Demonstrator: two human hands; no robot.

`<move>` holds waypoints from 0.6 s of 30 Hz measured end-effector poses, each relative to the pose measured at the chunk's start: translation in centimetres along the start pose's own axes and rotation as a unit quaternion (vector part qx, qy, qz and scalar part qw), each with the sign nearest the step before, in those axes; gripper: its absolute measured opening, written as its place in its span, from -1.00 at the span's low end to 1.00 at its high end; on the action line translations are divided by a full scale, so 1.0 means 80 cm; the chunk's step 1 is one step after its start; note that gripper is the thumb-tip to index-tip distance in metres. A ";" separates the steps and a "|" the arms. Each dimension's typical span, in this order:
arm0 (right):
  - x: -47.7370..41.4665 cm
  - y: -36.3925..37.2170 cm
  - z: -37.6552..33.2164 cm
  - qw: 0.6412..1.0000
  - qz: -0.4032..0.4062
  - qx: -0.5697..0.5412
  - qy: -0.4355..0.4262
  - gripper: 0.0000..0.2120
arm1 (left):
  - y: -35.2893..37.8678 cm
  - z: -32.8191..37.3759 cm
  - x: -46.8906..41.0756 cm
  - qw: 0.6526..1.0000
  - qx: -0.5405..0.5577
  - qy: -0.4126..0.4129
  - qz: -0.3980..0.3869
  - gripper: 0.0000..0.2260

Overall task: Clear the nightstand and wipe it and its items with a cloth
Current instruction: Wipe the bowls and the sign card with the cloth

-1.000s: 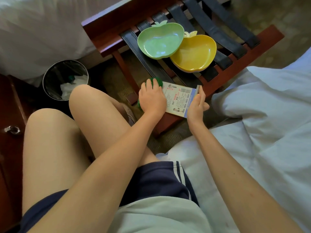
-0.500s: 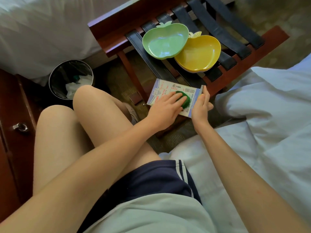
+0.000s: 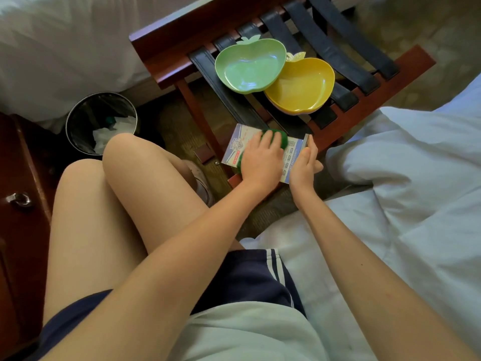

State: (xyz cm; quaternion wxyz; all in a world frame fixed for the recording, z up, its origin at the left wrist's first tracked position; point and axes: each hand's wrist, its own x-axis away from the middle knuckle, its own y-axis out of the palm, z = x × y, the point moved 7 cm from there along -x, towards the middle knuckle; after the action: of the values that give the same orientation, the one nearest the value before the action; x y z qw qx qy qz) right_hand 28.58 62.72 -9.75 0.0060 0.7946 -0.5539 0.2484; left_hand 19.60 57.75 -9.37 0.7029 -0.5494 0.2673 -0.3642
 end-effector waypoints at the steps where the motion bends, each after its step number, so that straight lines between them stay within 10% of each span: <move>1: 0.000 -0.001 -0.001 1.000 0.002 0.001 -0.005 -0.60 | -0.002 0.020 0.009 0.998 -0.018 0.062 -0.004 -0.58; 7: 0.005 -0.003 0.002 1.000 -0.025 -0.002 -0.012 -0.60 | -0.012 -0.020 0.044 0.959 -0.004 0.280 -0.037 -0.59; 18: 0.004 0.000 0.002 0.999 -0.044 0.010 0.001 -0.59 | -0.006 -0.055 -0.005 0.994 0.021 -0.109 -0.006 -0.59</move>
State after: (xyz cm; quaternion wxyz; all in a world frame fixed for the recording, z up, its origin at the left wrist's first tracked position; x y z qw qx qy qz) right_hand 28.74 62.43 -9.75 0.0096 0.8181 -0.5161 0.2536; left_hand 15.86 55.45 -10.00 0.7373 -0.5723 0.1780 -0.3116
